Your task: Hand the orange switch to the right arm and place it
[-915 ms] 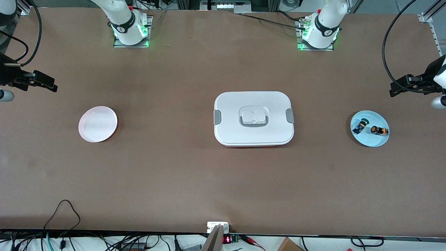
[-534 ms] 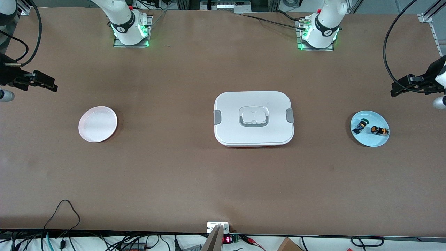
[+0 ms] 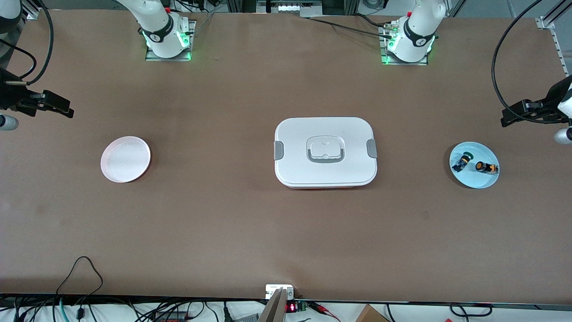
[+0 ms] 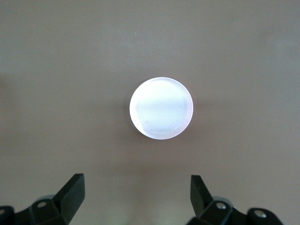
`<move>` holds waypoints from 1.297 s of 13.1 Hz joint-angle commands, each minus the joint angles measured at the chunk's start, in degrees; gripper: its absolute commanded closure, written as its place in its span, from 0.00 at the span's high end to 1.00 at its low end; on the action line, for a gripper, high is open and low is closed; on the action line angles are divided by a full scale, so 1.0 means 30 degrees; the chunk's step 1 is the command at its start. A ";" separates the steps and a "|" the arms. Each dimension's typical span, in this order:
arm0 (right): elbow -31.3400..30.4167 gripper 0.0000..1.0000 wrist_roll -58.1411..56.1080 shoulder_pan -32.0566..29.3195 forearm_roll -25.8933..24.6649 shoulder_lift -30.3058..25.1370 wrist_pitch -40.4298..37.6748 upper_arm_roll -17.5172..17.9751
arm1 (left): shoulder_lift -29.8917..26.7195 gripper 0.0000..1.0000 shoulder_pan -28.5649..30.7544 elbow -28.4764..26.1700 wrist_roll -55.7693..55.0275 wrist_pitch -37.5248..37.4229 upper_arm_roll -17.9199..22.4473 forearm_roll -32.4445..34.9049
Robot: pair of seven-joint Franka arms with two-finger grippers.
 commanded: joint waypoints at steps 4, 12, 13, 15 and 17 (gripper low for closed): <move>-0.0303 1.00 0.0269 0.0102 -0.0306 -0.0323 -0.0060 -0.0042 | 0.0961 1.00 0.0412 -0.0587 0.3474 -0.0292 0.0005 0.0382; -0.0303 1.00 0.0269 -0.0132 -0.0306 -0.0148 0.0145 -0.0130 | 0.4709 1.00 0.2666 -0.0821 0.7462 0.2196 -0.0024 0.0910; -0.0274 1.00 0.0269 -0.0045 -0.0335 -0.0148 0.0203 -0.0101 | 0.5149 1.00 0.2814 -0.0879 0.7756 0.2778 -0.0024 0.0881; -0.0274 1.00 0.0269 0.0073 -0.0336 -0.0148 0.0553 -0.0101 | 0.5882 1.00 0.3019 -0.0880 0.8720 0.3192 -0.0024 0.0910; -0.0216 1.00 0.0269 0.0102 -0.0597 -0.0002 0.1080 -0.0072 | 0.6790 1.00 0.3485 -0.0880 0.9279 0.3660 0.0005 0.0939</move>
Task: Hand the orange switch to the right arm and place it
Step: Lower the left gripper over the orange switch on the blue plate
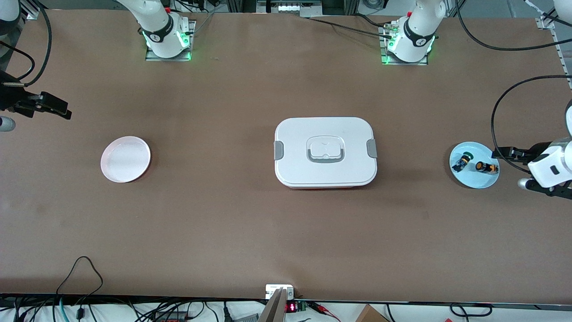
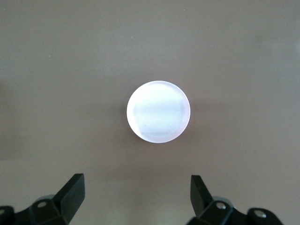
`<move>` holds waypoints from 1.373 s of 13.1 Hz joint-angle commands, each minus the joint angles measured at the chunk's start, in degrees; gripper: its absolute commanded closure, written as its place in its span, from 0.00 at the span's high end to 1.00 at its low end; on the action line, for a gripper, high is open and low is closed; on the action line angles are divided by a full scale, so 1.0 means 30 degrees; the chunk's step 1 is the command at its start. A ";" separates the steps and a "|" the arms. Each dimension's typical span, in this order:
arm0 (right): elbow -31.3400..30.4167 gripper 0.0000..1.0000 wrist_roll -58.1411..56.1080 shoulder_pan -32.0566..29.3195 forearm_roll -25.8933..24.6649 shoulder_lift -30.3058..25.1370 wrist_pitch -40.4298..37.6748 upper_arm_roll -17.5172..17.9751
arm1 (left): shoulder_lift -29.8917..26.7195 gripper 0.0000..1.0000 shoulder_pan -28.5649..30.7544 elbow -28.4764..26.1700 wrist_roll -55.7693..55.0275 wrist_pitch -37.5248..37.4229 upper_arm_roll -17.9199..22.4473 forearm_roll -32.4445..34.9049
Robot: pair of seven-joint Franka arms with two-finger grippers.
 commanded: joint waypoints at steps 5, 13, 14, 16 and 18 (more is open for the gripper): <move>-0.0114 1.00 0.0444 0.0125 -0.0382 -0.0009 0.0428 0.0093 | 0.2676 1.00 0.2334 0.0121 0.3766 0.2529 -0.0167 0.0278; 0.0208 1.00 0.0329 0.0096 -0.0234 0.0430 0.0573 0.0093 | 0.3939 1.00 0.4562 -0.2043 0.3858 0.7333 -0.0372 -0.0425; 0.0208 1.00 0.0298 0.0038 -0.0264 0.0460 0.0603 0.0093 | 0.3938 1.00 0.4563 -0.2076 0.3858 0.7395 -0.0372 -0.0599; 0.0208 1.00 0.0298 0.0037 -0.0352 0.0577 0.0661 0.0093 | 0.3706 1.00 0.4621 -0.2658 0.3858 0.7424 -0.0372 -0.0951; 0.0295 1.00 0.0443 0.0095 -0.0235 0.0577 0.0662 0.0093 | 0.3062 1.00 0.4680 -0.3770 0.3829 0.7862 -0.0662 -0.1421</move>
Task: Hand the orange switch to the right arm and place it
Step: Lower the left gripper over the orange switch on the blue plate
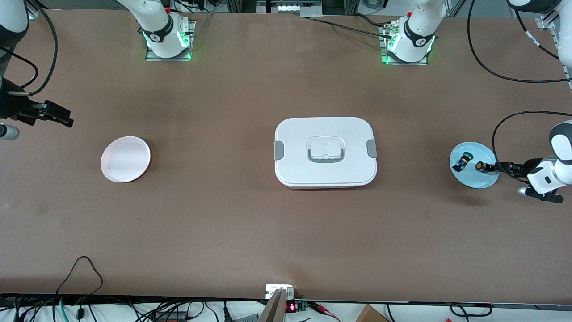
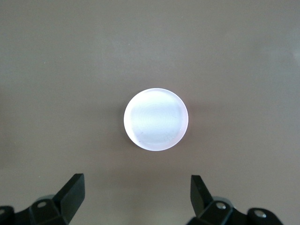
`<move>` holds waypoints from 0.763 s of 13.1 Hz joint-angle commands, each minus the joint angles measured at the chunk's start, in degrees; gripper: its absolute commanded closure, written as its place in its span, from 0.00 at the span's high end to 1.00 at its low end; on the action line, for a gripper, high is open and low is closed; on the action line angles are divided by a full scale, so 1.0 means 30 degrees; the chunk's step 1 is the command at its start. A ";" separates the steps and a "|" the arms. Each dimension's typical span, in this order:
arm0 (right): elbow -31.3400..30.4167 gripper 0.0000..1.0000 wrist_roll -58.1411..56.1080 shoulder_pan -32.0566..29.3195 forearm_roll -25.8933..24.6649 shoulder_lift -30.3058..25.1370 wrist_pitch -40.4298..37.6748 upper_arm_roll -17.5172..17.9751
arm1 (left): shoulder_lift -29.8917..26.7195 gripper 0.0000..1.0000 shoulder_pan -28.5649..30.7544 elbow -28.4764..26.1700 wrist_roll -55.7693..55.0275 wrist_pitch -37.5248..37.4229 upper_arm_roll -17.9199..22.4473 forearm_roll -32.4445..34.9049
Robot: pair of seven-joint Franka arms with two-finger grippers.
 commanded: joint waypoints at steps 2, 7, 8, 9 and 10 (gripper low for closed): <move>0.0280 1.00 0.0414 0.0021 -0.0031 0.0030 -0.0016 0.0060 | -0.1499 1.00 0.0262 -0.1997 0.0120 0.0725 -0.0487 -0.0520; 0.0280 1.00 0.0385 0.0050 -0.0060 0.0088 -0.0016 0.0031 | -0.2608 1.00 0.0291 -0.4598 0.0089 0.3353 -0.0516 -0.0637; 0.0280 1.00 0.0385 0.0050 -0.0060 0.0117 -0.0045 0.0031 | -0.2757 1.00 0.0292 -0.4925 0.0234 0.3768 -0.0487 -0.0637; 0.0280 1.00 0.0385 0.0021 -0.0031 0.0118 -0.0045 0.0031 | -0.2701 1.00 0.0292 -0.4928 0.0264 0.3801 -0.0487 -0.0637; 0.0280 1.00 0.0327 -0.0037 -0.0031 0.0147 -0.0045 0.0031 | -0.2700 1.00 0.0292 -0.4928 0.0323 0.3859 -0.0487 -0.0608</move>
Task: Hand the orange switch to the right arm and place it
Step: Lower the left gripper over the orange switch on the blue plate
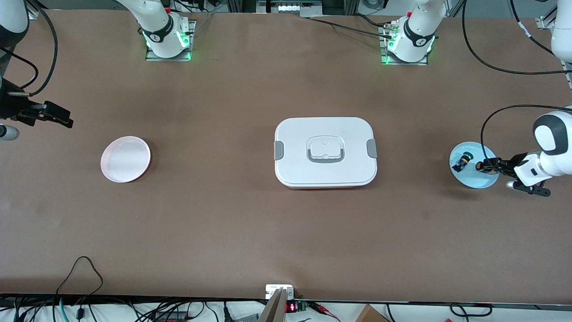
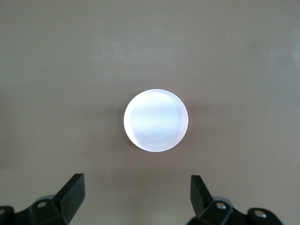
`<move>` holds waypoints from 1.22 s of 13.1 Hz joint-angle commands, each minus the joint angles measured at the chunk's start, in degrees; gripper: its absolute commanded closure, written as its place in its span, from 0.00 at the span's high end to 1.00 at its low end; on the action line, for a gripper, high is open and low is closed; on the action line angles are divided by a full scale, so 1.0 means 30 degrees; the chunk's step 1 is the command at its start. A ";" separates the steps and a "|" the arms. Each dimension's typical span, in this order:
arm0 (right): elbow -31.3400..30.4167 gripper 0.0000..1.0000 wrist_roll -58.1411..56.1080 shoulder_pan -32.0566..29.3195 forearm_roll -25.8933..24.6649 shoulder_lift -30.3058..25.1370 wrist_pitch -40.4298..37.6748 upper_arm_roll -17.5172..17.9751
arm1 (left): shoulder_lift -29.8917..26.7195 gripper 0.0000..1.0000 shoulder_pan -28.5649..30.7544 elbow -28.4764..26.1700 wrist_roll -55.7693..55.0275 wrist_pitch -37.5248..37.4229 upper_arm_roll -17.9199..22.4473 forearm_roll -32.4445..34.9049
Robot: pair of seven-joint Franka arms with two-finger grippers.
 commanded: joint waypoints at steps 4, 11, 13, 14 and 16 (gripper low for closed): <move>0.0250 1.00 0.0294 -0.0062 -0.0060 0.0144 -0.0143 0.0032 | -0.0807 1.00 0.0266 -0.1059 0.0443 0.0503 -0.0168 -0.0264; 0.0250 1.00 0.0294 -0.0032 -0.0061 0.0144 -0.0084 0.0032 | -0.0280 1.00 0.0266 -0.1030 0.0795 0.0942 -0.0138 -0.0206; 0.0250 1.00 0.0294 -0.0032 -0.0032 0.0144 -0.0055 0.0032 | -0.0250 1.00 0.0266 -0.1030 0.0795 0.0942 -0.0138 -0.0089; 0.0250 1.00 0.0294 -0.0032 -0.0060 0.0144 -0.0084 0.0032 | -0.0221 1.00 0.0266 -0.1001 0.0824 0.0942 -0.0138 -0.0060; 0.0250 1.00 0.0294 -0.0032 -0.0061 0.0144 -0.0084 0.0032 | -0.0046 1.00 0.0266 -0.0942 0.1087 0.1058 -0.0109 -0.0059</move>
